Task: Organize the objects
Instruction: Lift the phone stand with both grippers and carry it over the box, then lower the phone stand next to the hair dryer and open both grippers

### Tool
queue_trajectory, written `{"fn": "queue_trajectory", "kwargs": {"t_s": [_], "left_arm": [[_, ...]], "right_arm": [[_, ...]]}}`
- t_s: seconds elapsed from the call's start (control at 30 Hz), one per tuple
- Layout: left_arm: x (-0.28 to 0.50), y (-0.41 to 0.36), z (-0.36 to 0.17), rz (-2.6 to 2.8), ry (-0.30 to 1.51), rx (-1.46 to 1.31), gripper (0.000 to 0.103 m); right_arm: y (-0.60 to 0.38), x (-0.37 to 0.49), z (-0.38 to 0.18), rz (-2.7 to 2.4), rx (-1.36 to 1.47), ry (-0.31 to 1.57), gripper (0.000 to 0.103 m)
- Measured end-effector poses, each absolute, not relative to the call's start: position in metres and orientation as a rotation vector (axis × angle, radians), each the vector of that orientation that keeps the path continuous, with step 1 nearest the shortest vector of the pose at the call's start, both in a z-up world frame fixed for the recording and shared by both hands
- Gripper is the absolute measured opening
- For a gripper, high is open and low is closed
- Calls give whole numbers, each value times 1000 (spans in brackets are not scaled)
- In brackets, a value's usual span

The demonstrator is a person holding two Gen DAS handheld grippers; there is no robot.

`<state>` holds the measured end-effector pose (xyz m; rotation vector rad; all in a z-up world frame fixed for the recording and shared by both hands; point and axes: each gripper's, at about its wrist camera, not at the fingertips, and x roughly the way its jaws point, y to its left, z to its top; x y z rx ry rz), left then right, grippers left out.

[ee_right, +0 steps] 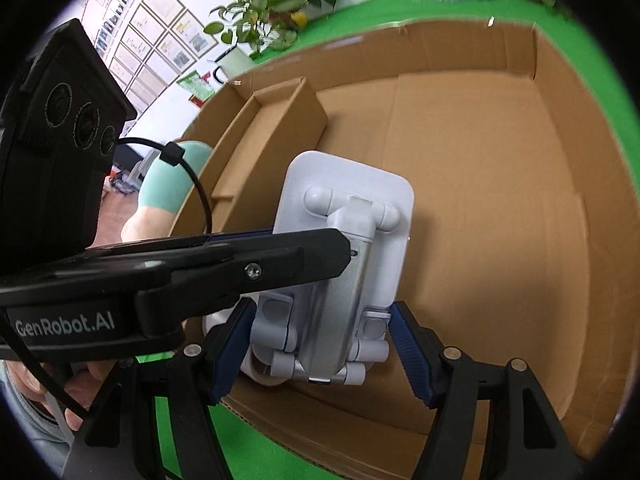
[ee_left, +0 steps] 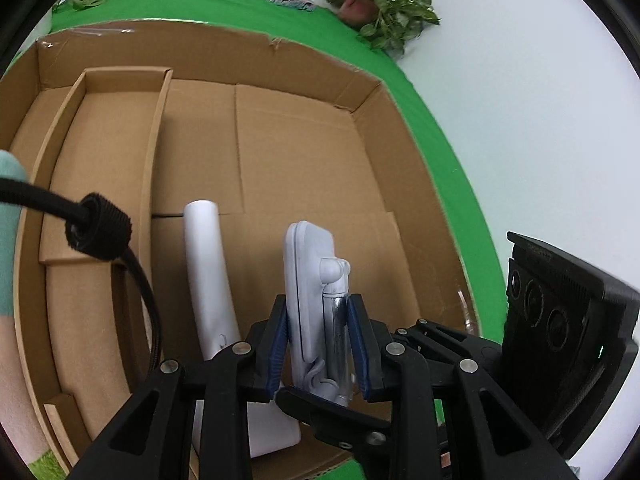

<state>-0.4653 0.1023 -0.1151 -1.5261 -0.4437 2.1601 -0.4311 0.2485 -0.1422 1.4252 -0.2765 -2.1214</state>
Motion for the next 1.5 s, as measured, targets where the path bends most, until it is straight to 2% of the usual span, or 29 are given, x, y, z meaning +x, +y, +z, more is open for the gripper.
{"fn": "queue_trajectory", "kwargs": {"t_s": [0.3,0.33,0.4,0.43,0.73,1.2,1.27,1.3,1.5], "left_arm": [[-468,108,-123,2138,-457,-1576,27],[-467,109,-124,2138,-450,-1584,26],[-465,109,-126,2151,-425,-1600,25],[-465,109,-127,2147,-427,-1598,25],[-456,102,-119,2171,-393,-1606,25],[-425,78,-82,2277,-347,-1494,25],[-423,77,-81,2283,-339,-1490,25],[-421,76,-81,2285,-337,-1487,25],[-421,80,-85,2293,-347,-1476,25]], "right_arm": [[257,-431,-142,-2089,1470,-291,67],[257,-432,-143,-2087,1476,-294,66],[258,-432,-140,-2072,1478,-296,57],[258,-432,-139,-2070,1484,-288,56],[262,-429,-148,-2038,1532,-313,57],[266,-446,-153,-2140,1579,-238,60],[262,-444,-155,-2175,1571,-191,56],[260,-442,-155,-2198,1568,-156,48],[259,-435,-153,-2213,1565,-95,47]]}}
